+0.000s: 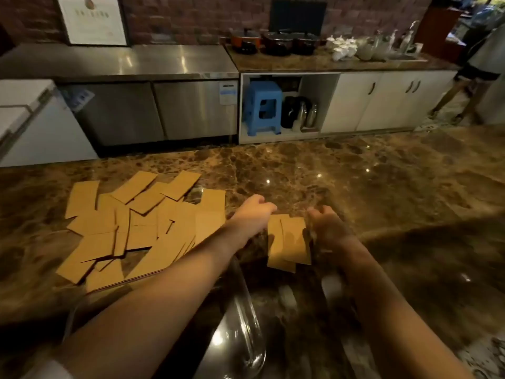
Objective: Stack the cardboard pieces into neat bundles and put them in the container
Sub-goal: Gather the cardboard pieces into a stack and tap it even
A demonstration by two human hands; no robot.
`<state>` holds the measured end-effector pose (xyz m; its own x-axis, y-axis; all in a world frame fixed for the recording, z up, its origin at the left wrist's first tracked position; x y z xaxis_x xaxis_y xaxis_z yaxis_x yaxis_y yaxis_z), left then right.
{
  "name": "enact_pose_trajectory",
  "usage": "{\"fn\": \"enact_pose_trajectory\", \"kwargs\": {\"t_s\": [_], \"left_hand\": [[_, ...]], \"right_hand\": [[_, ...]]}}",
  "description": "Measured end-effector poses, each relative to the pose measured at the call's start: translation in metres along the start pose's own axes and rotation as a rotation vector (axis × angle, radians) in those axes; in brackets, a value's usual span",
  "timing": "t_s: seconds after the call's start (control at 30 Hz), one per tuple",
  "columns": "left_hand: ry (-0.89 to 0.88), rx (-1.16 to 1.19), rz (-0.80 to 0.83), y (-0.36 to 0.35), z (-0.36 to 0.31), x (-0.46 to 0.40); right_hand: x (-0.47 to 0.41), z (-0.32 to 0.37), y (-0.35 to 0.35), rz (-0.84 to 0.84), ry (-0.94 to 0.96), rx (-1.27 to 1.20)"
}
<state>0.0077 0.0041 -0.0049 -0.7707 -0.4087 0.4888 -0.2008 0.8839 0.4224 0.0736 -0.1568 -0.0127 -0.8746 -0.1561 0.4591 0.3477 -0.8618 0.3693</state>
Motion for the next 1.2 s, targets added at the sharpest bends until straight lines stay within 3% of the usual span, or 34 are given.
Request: {"fn": "enact_pose_trajectory", "kwargs": {"t_s": [0.1, 0.3, 0.63, 0.87, 1.07, 1.2], "left_hand": [[0.209, 0.125, 0.100, -0.010, -0.001, -0.012], [0.261, 0.266, 0.112, -0.018, 0.004, -0.020], [0.363, 0.442, 0.155, -0.014, 0.011, -0.032], [0.389, 0.415, 0.174, -0.006, 0.012, -0.030], [0.365, 0.517, 0.222, 0.000, 0.009, -0.018], [0.250, 0.603, 0.136, 0.034, 0.005, -0.001]], "right_hand": [[-0.002, -0.006, 0.010, 0.065, -0.073, -0.049], [-0.010, -0.013, 0.012, 0.221, -0.159, -0.058], [-0.029, 0.000, -0.032, 0.088, -0.266, -0.013], [-0.023, -0.006, -0.056, 0.148, -0.290, 0.003], [-0.015, 0.003, -0.069, 0.129, -0.026, 0.125], [-0.003, 0.027, -0.065, 0.172, 0.023, -0.062]]}}
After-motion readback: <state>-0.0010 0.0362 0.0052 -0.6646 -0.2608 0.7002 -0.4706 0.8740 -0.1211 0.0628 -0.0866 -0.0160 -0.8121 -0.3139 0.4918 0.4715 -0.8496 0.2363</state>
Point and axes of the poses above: each hand's wrist, its own x-axis away from the middle knuckle, its own y-axis out of the back of the hand, z = x × y, the point moved 1 cm from there along -x, towards the middle knuckle, and after that the axes turned 6 degrees about -x, right-handed, at the moved point
